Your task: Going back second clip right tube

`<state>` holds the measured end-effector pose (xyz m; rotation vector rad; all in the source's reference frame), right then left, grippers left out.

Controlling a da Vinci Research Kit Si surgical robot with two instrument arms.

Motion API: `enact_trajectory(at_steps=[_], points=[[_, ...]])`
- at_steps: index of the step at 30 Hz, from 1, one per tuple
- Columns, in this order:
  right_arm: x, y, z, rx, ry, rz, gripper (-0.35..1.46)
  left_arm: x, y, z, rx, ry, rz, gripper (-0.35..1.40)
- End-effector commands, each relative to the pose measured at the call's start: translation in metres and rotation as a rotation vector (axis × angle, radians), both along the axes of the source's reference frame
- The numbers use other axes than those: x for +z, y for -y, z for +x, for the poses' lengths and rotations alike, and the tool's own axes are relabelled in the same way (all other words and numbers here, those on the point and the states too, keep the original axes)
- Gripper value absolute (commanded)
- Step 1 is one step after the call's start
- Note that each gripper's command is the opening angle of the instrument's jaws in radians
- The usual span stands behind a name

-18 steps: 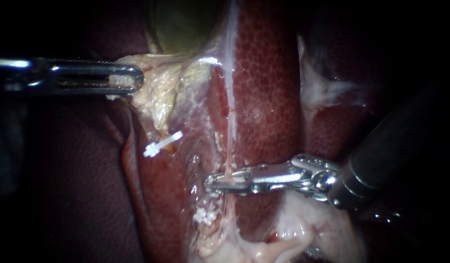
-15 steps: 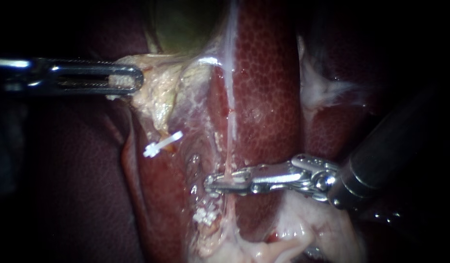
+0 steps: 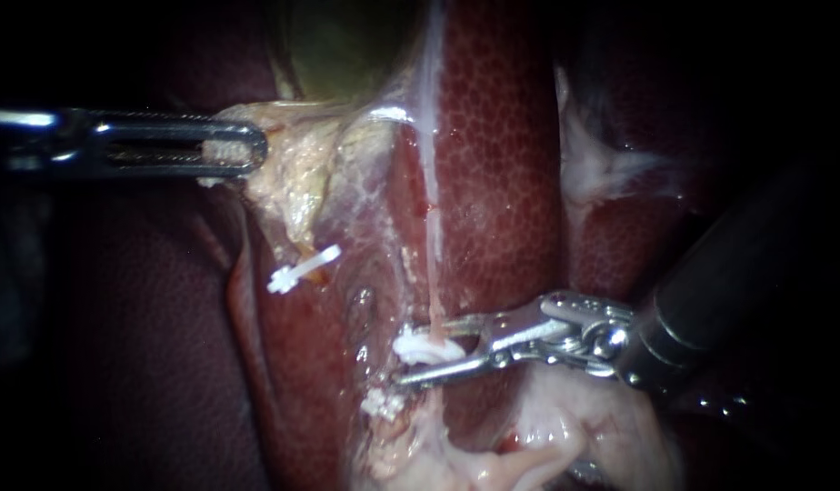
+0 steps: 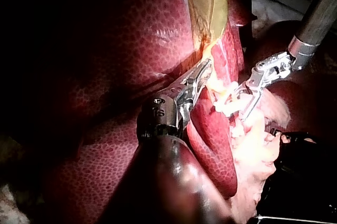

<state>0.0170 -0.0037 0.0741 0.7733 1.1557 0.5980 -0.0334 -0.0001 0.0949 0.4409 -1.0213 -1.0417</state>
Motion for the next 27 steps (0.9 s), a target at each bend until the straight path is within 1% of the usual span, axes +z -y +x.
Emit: enact_trajectory(at_steps=[1,3,6,15,17,20,24,27], points=[[-0.0002,-0.0003,-0.0003,0.001,0.0,-0.015,0.6,0.0,0.0,0.0,0.0,0.0,0.0,-0.21],[-0.0004,-0.0007,-0.0008,-0.008,-0.007,-0.038,0.6,0.0,0.0,0.0,0.0,-0.001,0.0,-0.21],[-0.0008,-0.0014,-0.0014,-0.011,-0.011,-0.05,0.6,0.0,0.0,0.0,0.0,-0.001,0.0,-0.21],[-0.0025,-0.0027,-0.0042,-0.027,-0.025,-0.088,0.6,0.0,0.0001,0.0,0.0,-0.001,0.0,-0.21],[-0.0035,-0.0032,-0.0051,-0.034,-0.032,-0.11,0.6,0.0,0.0001,0.0,0.0,-0.001,-0.001,-0.21],[-0.0055,-0.0042,-0.0061,-0.046,-0.044,-0.136,0.6,0.0001,0.0002,0.0,0.0,-0.001,-0.001,-0.21],[-0.0089,-0.0056,-0.0073,-0.065,-0.065,-0.184,0.6,0.0002,0.0003,0.0,-0.001,-0.002,-0.002,-0.21],[-0.0111,-0.0063,-0.008,-0.072,-0.081,-0.206,0.6,0.0003,0.0003,-0.0001,-0.001,-0.002,-0.003,-0.21]])
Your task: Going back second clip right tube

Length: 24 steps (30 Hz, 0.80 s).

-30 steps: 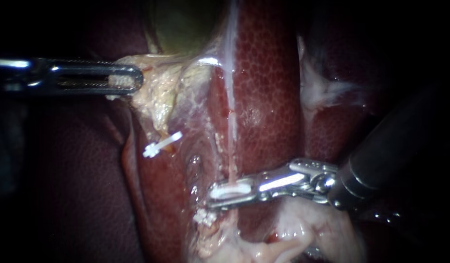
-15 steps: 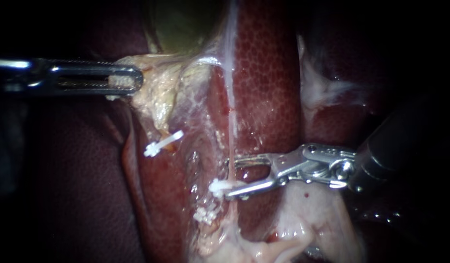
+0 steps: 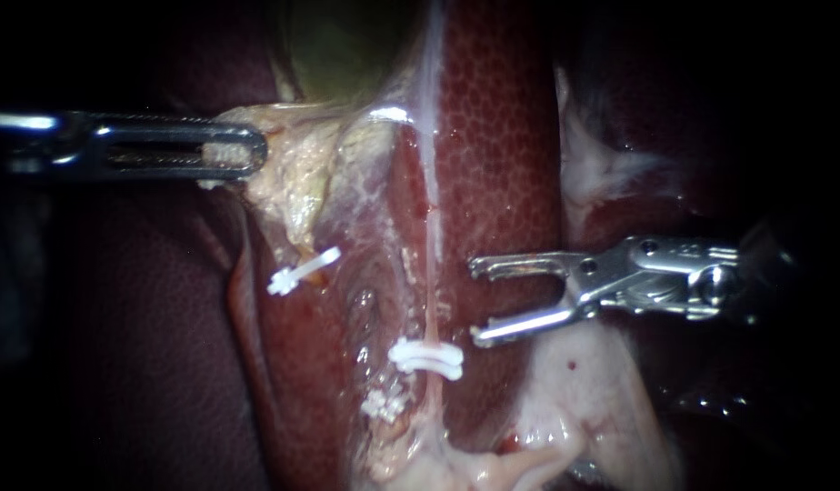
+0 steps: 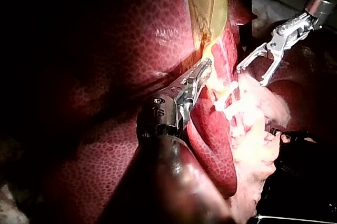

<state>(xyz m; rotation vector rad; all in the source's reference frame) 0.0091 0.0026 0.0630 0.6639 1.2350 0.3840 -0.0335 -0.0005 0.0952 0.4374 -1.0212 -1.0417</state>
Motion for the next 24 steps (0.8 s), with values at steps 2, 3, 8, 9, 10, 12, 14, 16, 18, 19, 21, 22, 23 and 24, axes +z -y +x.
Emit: enact_trajectory(at_steps=[2,3,8,9,10,12,14,16,18,19,21,22,23,24], points=[[-0.0011,-0.0004,-0.0004,0.005,-0.019,-0.009,0.6,0.0,0.0,-0.0001,0.0,-0.001,-0.001,-0.21],[-0.0015,-0.0006,-0.0005,0.008,-0.029,-0.016,0.6,0.0001,0.0001,-0.0002,-0.001,-0.001,-0.001,-0.21],[-0.003,-0.0013,-0.0012,0.013,-0.05,-0.028,0.6,0.0007,0.0005,-0.0007,-0.004,-0.004,-0.005,-0.21],[-0.0031,-0.0013,-0.0012,0.012,-0.05,-0.027,0.6,0.0008,0.0006,-0.0008,-0.006,-0.006,-0.007,-0.21],[-0.0031,-0.0013,-0.0013,0.012,-0.05,-0.027,0.6,0.001,0.0007,-0.0009,-0.005,-0.005,-0.008,-0.21],[-0.0031,-0.0013,-0.0013,0.012,-0.05,-0.027,0.6,0.0016,0.0011,-0.0013,-0.003,-0.004,-0.01,-0.21],[-0.0031,-0.0013,-0.0013,0.012,-0.05,-0.027,0.6,0.0023,0.0015,-0.0019,0.001,-0.001,-0.013,-0.21],[-0.0031,-0.0013,-0.0013,0.012,-0.05,-0.027,0.6,0.003,0.0018,-0.0025,0.01,-0.004,-0.012,-0.21],[-0.0031,-0.0013,-0.0013,0.012,-0.05,-0.027,0.6,0.0041,0.0023,-0.0033,0.021,-0.007,-0.011,-0.21],[-0.0031,-0.0013,-0.0013,0.012,-0.05,-0.027,0.6,0.0045,0.0024,-0.0036,0.025,-0.006,-0.011,-0.21],[-0.0031,-0.0013,-0.0013,0.012,-0.051,-0.027,0.6,0.0056,0.0027,-0.0044,0.037,-0.011,-0.016,-0.21],[-0.0031,-0.0013,-0.0013,0.012,-0.051,-0.027,0.6,0.0061,0.0028,-0.0048,0.041,-0.012,-0.009,-0.21],[-0.0032,-0.0012,-0.0013,0.012,-0.051,-0.027,0.6,0.0063,0.0028,-0.0049,0.041,-0.012,-0.01,-0.21],[-0.0032,-0.0012,-0.0013,0.012,-0.051,-0.027,0.6,0.0067,0.0029,-0.0052,0.044,-0.013,-0.01,-0.21]])
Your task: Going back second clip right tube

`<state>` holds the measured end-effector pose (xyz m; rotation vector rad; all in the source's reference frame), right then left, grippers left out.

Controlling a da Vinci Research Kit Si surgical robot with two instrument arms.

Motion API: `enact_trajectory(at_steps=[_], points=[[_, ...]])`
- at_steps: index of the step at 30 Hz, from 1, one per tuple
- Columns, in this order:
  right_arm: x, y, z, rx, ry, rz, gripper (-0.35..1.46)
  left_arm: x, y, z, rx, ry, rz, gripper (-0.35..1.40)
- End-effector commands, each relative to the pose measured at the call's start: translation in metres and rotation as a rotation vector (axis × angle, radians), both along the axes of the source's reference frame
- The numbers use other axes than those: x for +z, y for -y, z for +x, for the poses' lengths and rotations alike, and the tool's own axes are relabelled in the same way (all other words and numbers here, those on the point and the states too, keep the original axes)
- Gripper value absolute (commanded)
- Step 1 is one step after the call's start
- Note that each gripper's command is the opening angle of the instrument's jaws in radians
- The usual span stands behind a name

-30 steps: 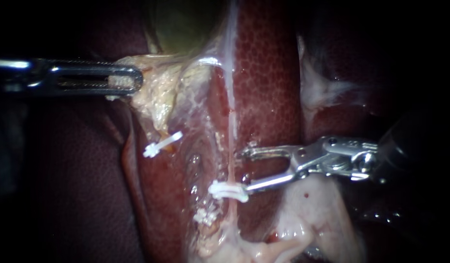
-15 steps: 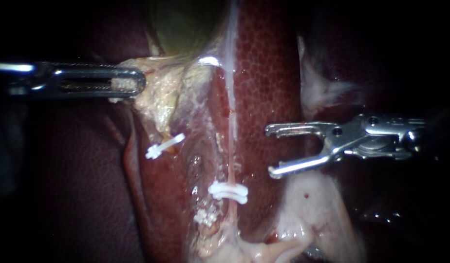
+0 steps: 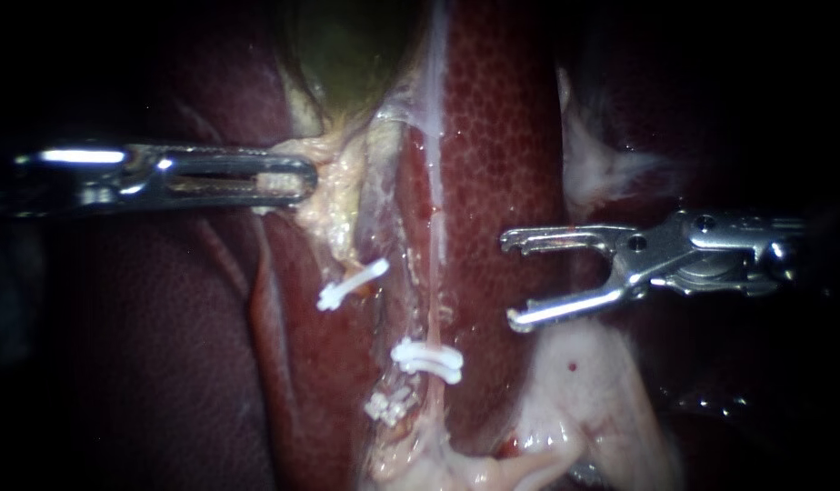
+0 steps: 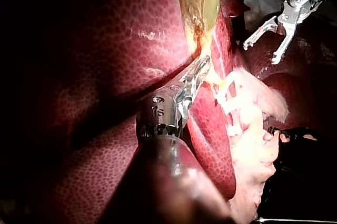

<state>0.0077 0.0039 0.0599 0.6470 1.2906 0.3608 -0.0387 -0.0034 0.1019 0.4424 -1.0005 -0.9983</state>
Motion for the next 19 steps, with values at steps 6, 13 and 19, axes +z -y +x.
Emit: enact_trajectory(at_steps=[6,13,19], points=[[-0.0002,0.0001,0.0,0.003,-0.006,-0.004,0.6,0.0009,-0.0001,-0.0003,-0.001,0.005,0.009,-0.21],[-0.0002,0.0,0.0001,0.002,-0.007,-0.01,0.6,0.0009,0.0,-0.0004,0.001,0.007,0.01,-0.21],[-0.0002,0.0001,0.0001,0.002,-0.007,-0.01,0.6,0.001,0.0,-0.0004,0.001,0.007,0.009,-0.21]])
